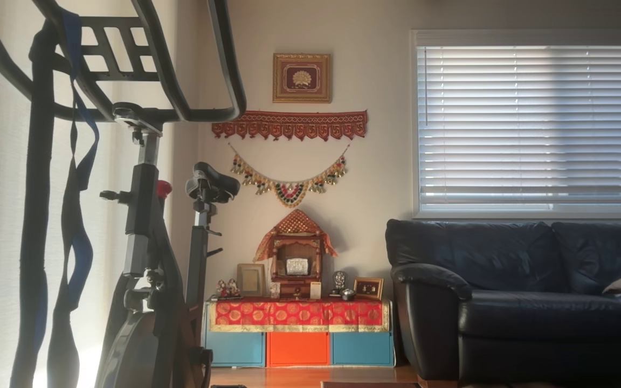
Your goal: Sort medicines into box.
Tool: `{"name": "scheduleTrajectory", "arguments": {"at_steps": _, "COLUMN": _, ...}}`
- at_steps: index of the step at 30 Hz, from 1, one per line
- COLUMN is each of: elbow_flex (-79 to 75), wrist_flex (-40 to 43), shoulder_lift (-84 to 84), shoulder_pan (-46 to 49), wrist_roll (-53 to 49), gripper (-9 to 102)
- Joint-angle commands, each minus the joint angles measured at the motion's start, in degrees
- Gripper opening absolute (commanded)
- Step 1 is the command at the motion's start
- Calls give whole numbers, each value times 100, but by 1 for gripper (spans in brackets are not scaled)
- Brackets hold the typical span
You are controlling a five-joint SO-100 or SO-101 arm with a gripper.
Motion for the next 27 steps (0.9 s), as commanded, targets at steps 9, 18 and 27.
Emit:
{"name": "scheduleTrajectory", "arguments": {"at_steps": 9, "elbow_flex": 114, "wrist_flex": 202, "shoulder_lift": 1011, "shoulder_pan": 53, "wrist_roll": -132, "gripper": 19}}
{"name": "scheduleTrajectory", "arguments": {"at_steps": 18, "elbow_flex": 158, "wrist_flex": 202, "shoulder_lift": 1046, "shoulder_pan": 62, "wrist_roll": -176, "gripper": 19}}
{"name": "scheduleTrajectory", "arguments": {"at_steps": 27, "elbow_flex": 940, "wrist_flex": 202, "shoulder_lift": 1547, "shoulder_pan": 79, "wrist_roll": -352, "gripper": 8}}
